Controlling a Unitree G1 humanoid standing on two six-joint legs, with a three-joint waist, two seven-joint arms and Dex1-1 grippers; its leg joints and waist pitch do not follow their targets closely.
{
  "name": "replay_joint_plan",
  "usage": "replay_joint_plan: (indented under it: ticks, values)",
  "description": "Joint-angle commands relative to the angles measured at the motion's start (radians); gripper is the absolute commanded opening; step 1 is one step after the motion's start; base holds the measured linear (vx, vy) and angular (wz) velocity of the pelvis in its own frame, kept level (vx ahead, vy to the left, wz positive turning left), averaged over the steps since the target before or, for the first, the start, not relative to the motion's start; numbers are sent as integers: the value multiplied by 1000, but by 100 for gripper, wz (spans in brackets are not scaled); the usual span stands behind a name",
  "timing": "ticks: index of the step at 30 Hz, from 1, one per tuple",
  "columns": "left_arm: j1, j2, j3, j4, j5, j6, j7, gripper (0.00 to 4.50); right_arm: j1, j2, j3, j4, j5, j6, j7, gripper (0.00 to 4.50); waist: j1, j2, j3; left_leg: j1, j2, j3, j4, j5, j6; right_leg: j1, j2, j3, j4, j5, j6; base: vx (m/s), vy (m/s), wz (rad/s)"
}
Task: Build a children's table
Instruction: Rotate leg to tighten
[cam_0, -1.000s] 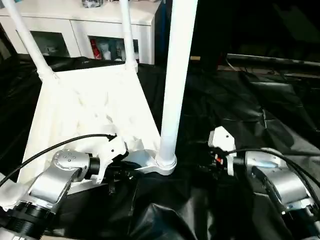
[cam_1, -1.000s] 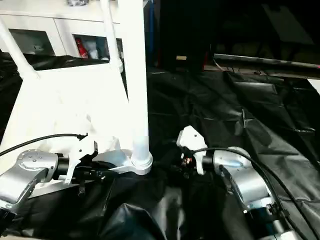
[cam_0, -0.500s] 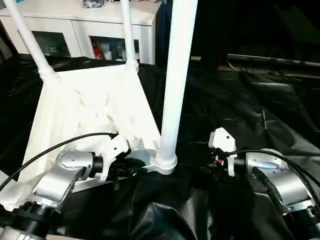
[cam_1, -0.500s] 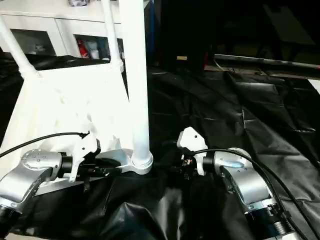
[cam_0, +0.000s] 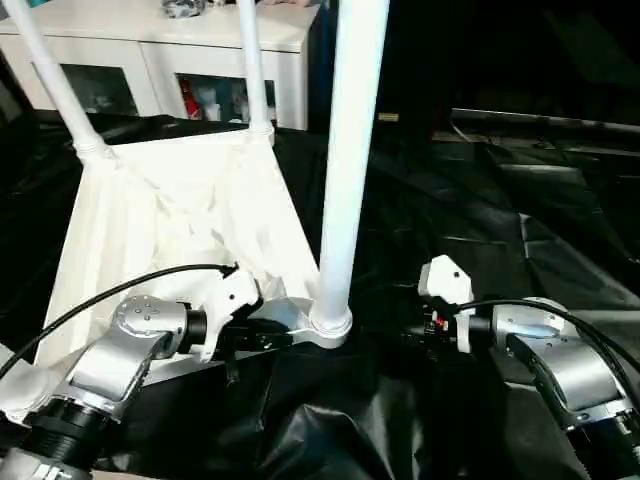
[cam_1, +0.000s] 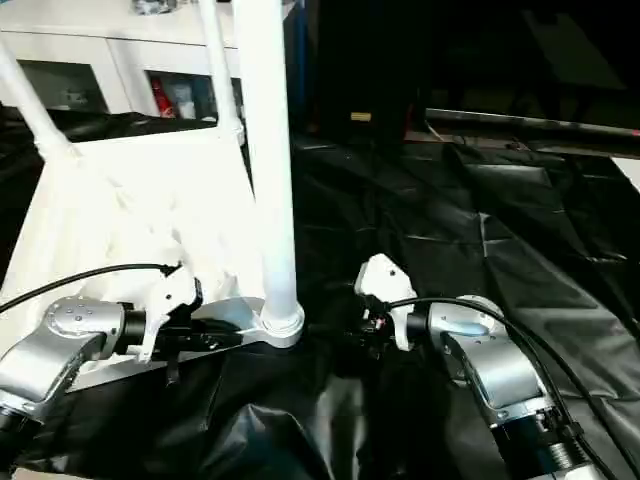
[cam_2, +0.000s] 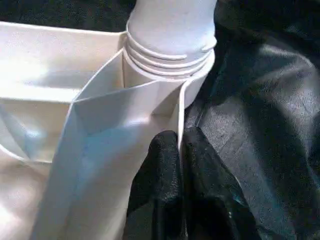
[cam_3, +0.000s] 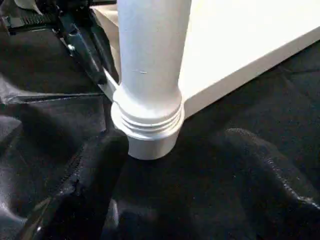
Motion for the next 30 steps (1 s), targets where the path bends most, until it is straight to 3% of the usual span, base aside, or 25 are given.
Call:
replay_joint_plan:
  ticks: [1, 8, 13, 14, 17, 19, 25, 30]
  values:
    - [1, 25, -16, 19, 36, 19, 2, 3, -17, -8, 0, 5, -4, -5, 2, 348, 0, -1, -56, -1, 47, -15, -71, -92, 47, 53, -78, 46, -70, -75, -225, 0, 0, 0]
    - [-1, 40, -26, 5, 34, 46, -10, 3, -37, -10, 3, 29, -8, -17, 13, 348, -9, 1, -54, 1, 47, -15, -74, -115, 36, 51, -78, 46, -76, -134, -226, 0, 0, 0]
    - [-4, 19, -9, 15, 14, 34, 2, 3, -54, 4, 2, 52, 12, -17, 33, 348, -11, 3, -57, 1, 47, -15, -72, -105, 41, 53, -78, 46, -73, -97, -236, 0, 0, 0]
    - [-9, 8, -4, 18, 6, 32, 8, 0, -62, 12, -3, 64, 28, -1, 42, 376, -11, 3, -57, 1, 47, -15, -72, -105, 42, 53, -78, 46, -73, -93, -240, 0, 0, 0]
    - [-22, -15, 0, 28, 0, 35, 22, 0, -85, 18, 10, 98, 50, 19, 91, 389, -11, -3, -57, 0, 47, -15, -71, -103, 52, 54, -78, 45, -72, -89, -252, 0, 0, 0]
    - [-27, -21, 0, 33, 0, 38, 26, 0, -94, 15, 22, 107, 49, 17, 113, 418, -8, -1, -57, 2, 48, -14, -69, -98, 56, 52, -79, 45, -73, -91, -252, 0, 0, 0]
    - [-39, -33, -2, 46, 3, 31, 35, 0, -146, 61, 53, 186, -31, -78, 58, 438, -5, -5, -58, 0, 47, -14, -70, -78, 47, 54, -81, 45, -70, -86, -243, 0, 0, 0]
    - [-50, -46, -3, 67, 14, 19, 49, 0, -170, 94, 76, 229, -45, -102, 63, 438, -5, -3, -60, 0, 47, -14, -69, -71, 53, 54, -80, 45, -68, -61, -246, 0, 0, 0]
